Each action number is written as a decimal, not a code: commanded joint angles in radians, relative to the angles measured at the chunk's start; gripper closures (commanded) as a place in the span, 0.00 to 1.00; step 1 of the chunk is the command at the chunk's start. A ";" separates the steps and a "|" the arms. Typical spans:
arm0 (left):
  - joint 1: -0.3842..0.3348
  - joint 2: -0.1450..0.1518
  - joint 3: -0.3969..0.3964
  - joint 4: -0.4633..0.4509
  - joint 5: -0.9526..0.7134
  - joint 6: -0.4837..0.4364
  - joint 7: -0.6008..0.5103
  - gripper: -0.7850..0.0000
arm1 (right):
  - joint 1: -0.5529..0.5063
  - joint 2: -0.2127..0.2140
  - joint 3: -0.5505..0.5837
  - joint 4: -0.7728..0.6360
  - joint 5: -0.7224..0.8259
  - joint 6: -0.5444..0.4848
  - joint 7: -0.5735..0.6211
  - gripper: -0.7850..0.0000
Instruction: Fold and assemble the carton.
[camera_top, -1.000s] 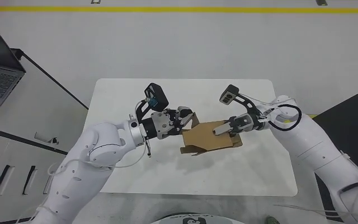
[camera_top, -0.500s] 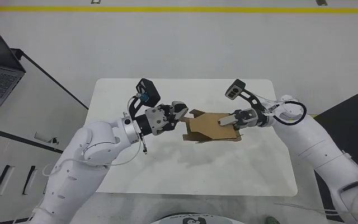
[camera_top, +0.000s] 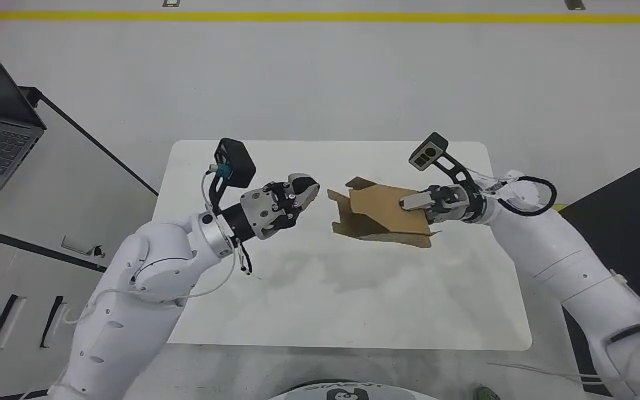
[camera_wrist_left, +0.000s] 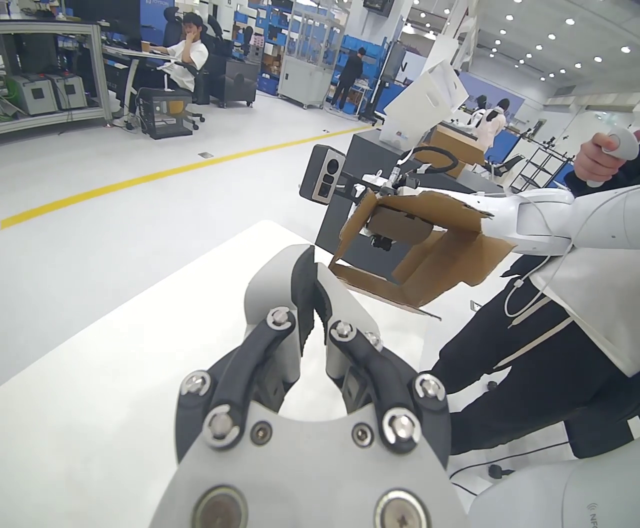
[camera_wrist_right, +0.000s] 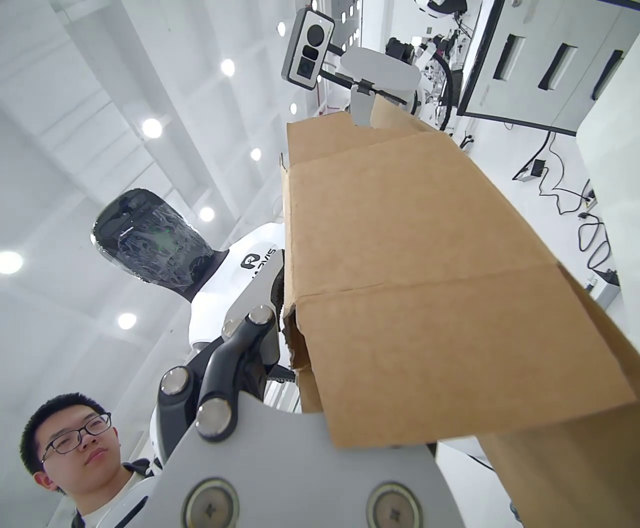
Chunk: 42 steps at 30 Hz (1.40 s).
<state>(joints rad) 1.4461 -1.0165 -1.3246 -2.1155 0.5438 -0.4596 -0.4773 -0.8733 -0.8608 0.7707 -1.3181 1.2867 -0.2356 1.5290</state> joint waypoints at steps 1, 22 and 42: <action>0.005 -0.001 0.001 0.001 -0.002 0.004 0.014 1.00 | -0.013 -0.002 0.009 -0.013 0.006 0.008 -0.029 1.00; -0.047 -0.014 0.117 0.007 -0.054 -0.049 -0.014 1.00 | -0.047 -0.050 0.074 -0.008 0.044 0.075 0.007 1.00; -0.094 -0.020 0.174 0.020 -0.014 -0.056 -0.047 1.00 | -0.052 -0.088 0.121 0.028 -0.023 0.139 -0.038 1.00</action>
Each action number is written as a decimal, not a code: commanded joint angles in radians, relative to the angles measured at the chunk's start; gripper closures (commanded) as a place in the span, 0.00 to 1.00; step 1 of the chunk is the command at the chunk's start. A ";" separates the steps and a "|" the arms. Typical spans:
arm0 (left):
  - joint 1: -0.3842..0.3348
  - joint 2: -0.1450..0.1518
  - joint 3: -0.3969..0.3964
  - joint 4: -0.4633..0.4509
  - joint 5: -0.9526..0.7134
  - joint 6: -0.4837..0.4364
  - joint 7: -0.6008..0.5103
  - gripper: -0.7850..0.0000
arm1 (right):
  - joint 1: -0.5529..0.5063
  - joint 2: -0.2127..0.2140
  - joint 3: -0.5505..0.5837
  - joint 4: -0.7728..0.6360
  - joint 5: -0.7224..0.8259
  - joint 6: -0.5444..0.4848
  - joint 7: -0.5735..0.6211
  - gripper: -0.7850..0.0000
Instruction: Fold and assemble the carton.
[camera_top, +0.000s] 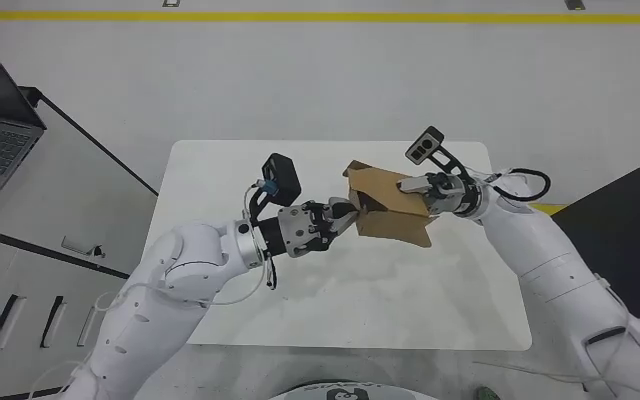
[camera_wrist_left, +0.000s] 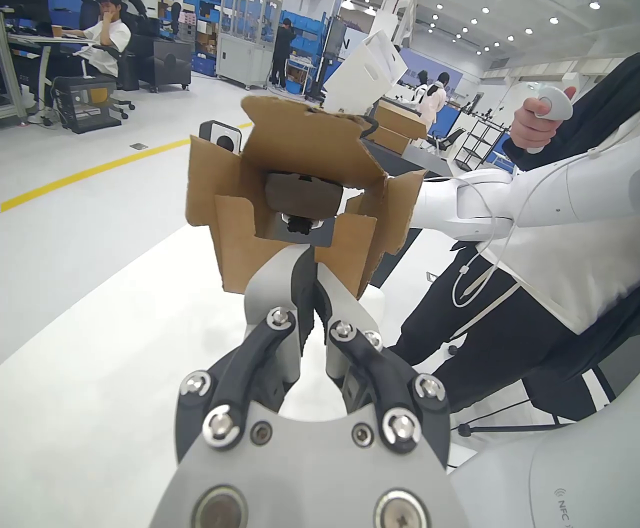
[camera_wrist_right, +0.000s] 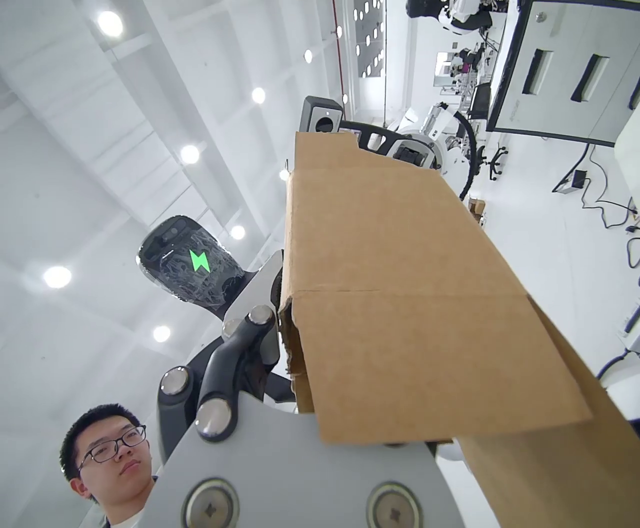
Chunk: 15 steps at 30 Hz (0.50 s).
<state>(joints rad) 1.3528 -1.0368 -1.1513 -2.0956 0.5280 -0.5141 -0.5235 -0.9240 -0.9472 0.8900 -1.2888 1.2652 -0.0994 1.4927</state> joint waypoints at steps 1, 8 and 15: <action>-0.002 0.000 0.002 0.000 0.003 -0.003 -0.004 1.00 | -0.002 -0.003 0.003 -0.002 -0.006 0.006 -0.002 1.00; -0.012 0.000 0.015 0.006 0.004 -0.012 -0.027 1.00 | 0.001 -0.014 0.015 -0.008 -0.050 0.009 0.017 1.00; -0.023 0.000 0.026 0.009 0.007 -0.013 -0.050 1.00 | 0.001 -0.021 0.032 -0.016 -0.110 0.000 0.026 1.00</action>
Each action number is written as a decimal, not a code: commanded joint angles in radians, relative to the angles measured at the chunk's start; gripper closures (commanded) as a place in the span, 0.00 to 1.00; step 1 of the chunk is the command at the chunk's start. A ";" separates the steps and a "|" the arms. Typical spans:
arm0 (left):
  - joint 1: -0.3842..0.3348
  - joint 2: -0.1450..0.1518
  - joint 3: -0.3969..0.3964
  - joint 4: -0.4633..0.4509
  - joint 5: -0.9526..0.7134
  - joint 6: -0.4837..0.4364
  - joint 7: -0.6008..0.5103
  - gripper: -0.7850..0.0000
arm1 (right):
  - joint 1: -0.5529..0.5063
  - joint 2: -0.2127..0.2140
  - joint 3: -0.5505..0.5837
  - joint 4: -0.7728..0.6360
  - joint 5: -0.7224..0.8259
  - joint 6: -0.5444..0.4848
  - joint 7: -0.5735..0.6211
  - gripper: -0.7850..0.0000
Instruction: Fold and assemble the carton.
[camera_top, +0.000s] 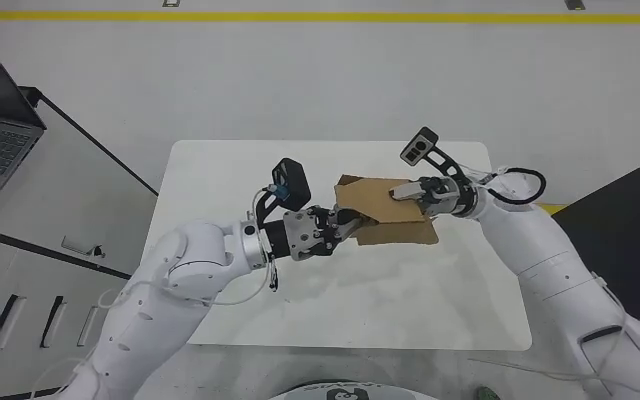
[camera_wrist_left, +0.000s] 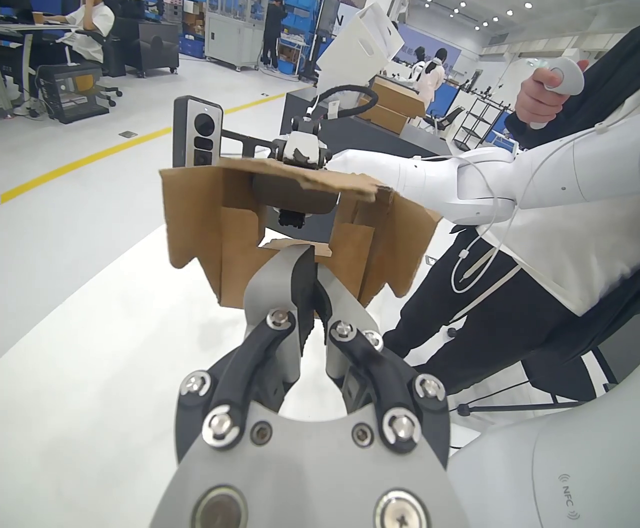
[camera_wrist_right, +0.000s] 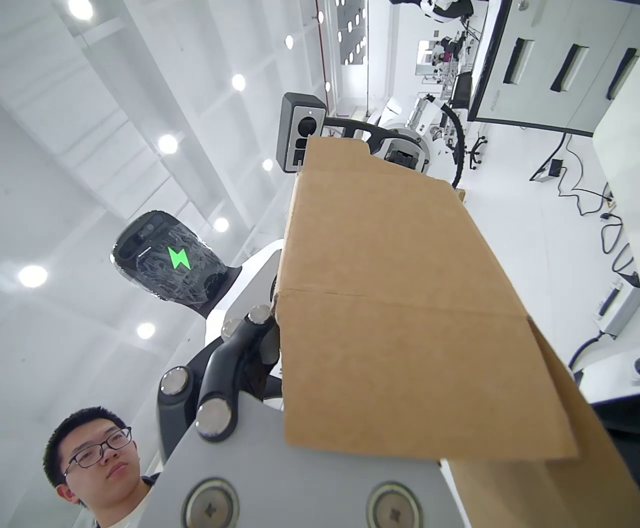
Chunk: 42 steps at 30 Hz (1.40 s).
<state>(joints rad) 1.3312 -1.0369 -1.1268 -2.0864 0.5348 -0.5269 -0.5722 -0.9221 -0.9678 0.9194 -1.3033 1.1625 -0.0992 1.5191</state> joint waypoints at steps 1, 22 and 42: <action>-0.002 0.000 0.002 0.001 0.001 0.000 -0.003 1.00 | -0.001 -0.001 0.005 -0.003 -0.015 0.001 -0.001 1.00; 0.035 0.007 -0.070 -0.014 0.001 0.001 0.062 1.00 | -0.065 -0.011 0.087 -0.015 -0.015 -0.023 0.017 1.00; 0.082 0.014 -0.093 -0.045 -0.002 -0.023 0.071 1.00 | -0.141 -0.004 0.189 -0.044 -0.169 -0.033 -0.191 1.00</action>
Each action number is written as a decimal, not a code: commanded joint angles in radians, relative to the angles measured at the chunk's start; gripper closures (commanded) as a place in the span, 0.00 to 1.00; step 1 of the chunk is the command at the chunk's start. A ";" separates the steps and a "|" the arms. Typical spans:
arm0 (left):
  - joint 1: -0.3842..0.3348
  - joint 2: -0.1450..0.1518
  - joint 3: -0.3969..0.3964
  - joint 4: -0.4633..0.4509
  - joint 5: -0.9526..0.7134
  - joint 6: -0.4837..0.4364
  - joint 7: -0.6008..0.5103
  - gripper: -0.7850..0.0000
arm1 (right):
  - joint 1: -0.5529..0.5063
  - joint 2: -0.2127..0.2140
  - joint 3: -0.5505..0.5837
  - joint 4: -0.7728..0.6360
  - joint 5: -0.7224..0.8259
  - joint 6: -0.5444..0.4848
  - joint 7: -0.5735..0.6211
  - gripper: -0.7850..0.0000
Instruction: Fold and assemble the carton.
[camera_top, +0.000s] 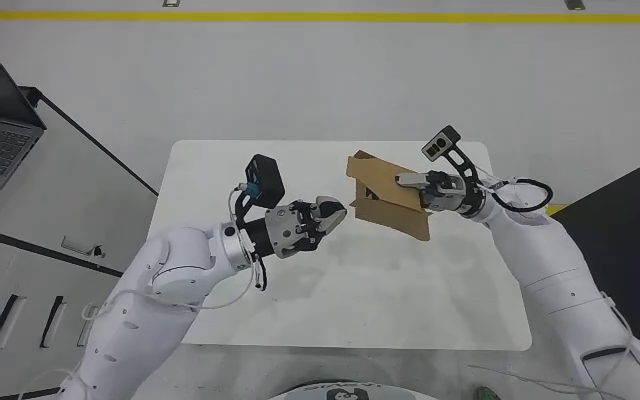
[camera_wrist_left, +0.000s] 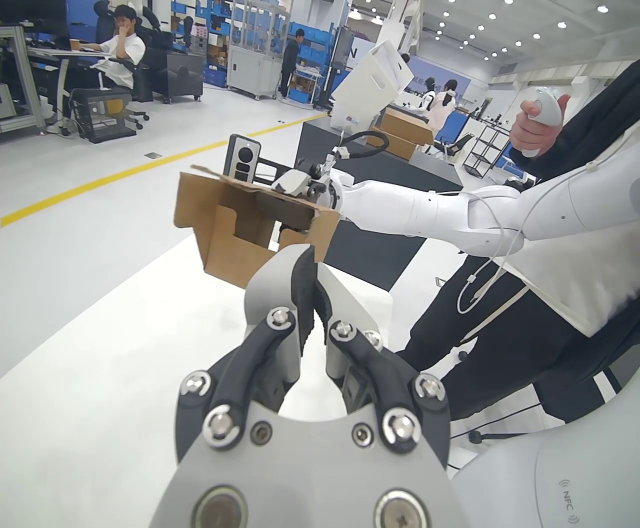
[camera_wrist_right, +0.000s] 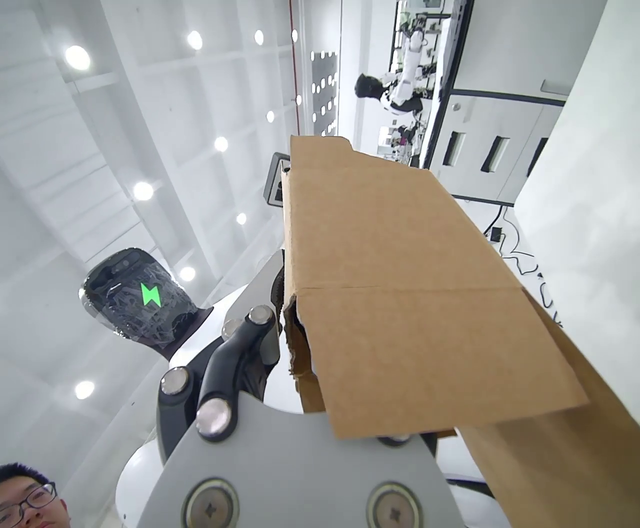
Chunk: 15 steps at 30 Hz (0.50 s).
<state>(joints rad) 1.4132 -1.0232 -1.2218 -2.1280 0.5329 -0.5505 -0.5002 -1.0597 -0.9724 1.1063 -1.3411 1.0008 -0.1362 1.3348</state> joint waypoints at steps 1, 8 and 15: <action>-0.001 0.000 0.004 -0.005 -0.001 0.001 0.000 1.00 | -0.007 0.000 0.005 -0.012 -0.011 0.007 -0.010 1.00; -0.016 -0.004 0.027 0.016 0.002 0.015 0.002 1.00 | -0.018 -0.005 0.003 -0.052 -0.024 0.002 0.040 1.00; -0.024 -0.005 0.036 0.022 -0.009 0.016 -0.008 1.00 | -0.015 -0.014 -0.003 -0.061 -0.013 -0.003 0.072 1.00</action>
<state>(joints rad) 1.3899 -1.0279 -1.1866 -2.1050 0.5255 -0.5339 -0.5061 -1.0757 -0.9858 1.1045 -1.4014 0.9869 -0.1404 1.4045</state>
